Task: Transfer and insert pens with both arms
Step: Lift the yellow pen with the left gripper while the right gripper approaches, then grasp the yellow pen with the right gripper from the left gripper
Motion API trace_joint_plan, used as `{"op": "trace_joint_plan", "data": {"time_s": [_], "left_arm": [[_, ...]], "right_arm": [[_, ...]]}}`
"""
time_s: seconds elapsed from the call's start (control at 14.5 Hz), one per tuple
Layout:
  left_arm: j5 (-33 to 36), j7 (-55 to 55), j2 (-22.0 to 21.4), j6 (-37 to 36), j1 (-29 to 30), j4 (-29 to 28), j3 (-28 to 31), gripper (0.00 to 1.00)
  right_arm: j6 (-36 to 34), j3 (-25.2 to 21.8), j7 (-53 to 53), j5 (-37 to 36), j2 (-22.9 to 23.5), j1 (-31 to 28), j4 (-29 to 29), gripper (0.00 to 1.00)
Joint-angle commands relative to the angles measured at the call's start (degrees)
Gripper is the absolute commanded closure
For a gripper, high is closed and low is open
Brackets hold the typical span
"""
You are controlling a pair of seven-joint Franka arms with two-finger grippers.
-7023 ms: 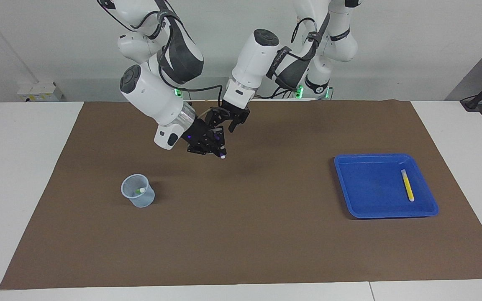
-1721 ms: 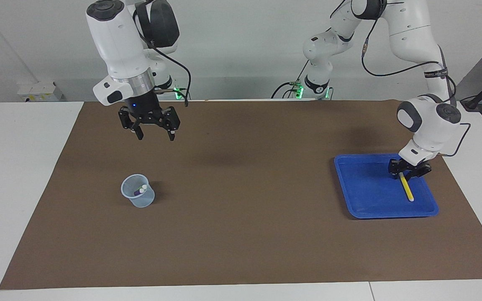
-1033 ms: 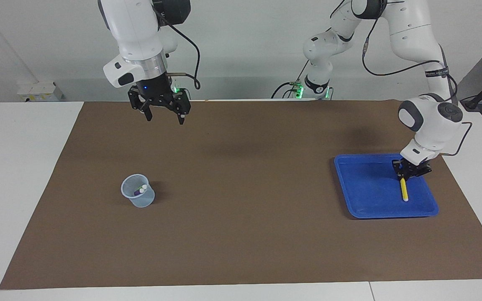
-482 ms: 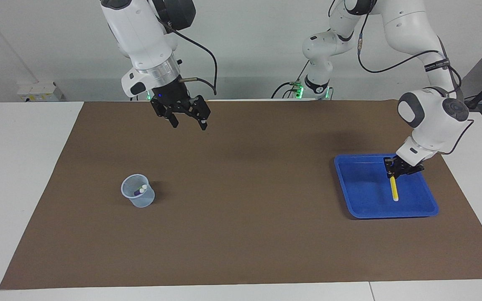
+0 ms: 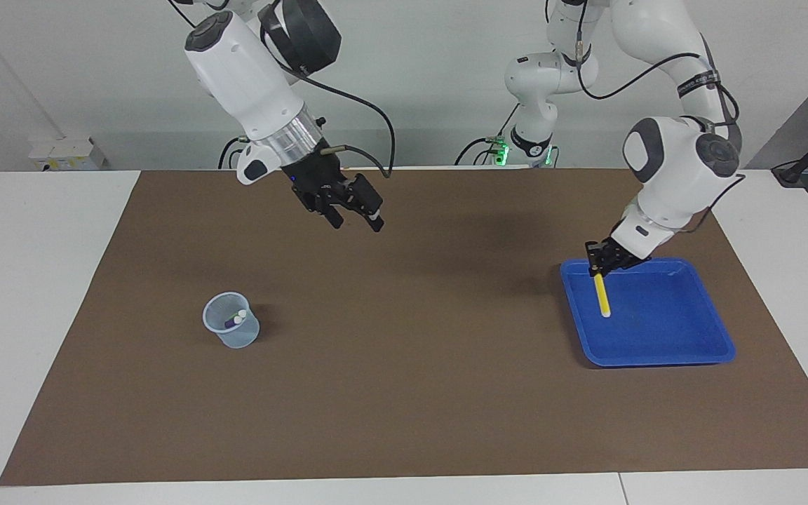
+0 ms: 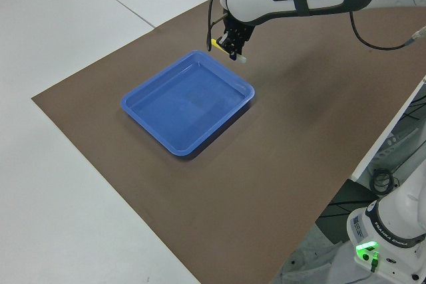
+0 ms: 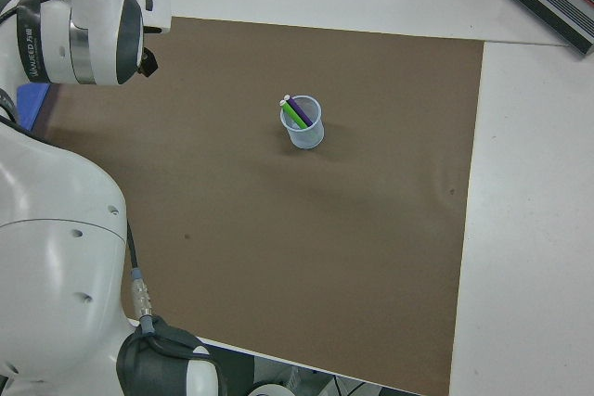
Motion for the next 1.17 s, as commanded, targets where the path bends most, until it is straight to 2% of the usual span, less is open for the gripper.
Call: {"op": "trace_joint_plan", "data": {"time_s": [0.0, 0.14, 0.28, 0.41, 0.62, 1.1], "left_arm": [[-3.95, -8.14, -1.98, -1.40, -6.07, -0.69, 0.81, 1.00], [-6.06, -14.11, -3.12, -2.19, -10.20, -0.78, 0.37, 1.00], [-8.96, -21.49, -4.09, -1.58, -15.03, -0.43, 0.20, 1.00], [-11.43, -26.60, -4.88, -0.44, -18.90, -0.34, 0.11, 1.00], [-12.84, -32.84, -5.06, 3.50, -23.30, -0.43, -0.59, 1.00], [-15.57, -44.54, -4.27, 17.75, -31.83, -0.60, -1.21, 1.00]], "right_arm": [[4.44, 0.11, -0.82, 3.36, 1.52, 0.85, -1.26, 0.00], [8.04, 0.11, -6.08, 3.72, 4.07, 3.39, -1.26, 0.00], [8.15, 0.11, -17.03, 3.89, 5.05, 3.23, -1.43, 0.00], [8.32, 0.11, -22.96, 7.22, 5.14, 2.70, -2.49, 0.00], [9.89, 0.11, -24.65, 7.41, 6.80, 3.48, -2.58, 0.00], [10.61, 0.11, -28.60, 6.36, 6.46, 4.72, -4.86, 0.04]]}}
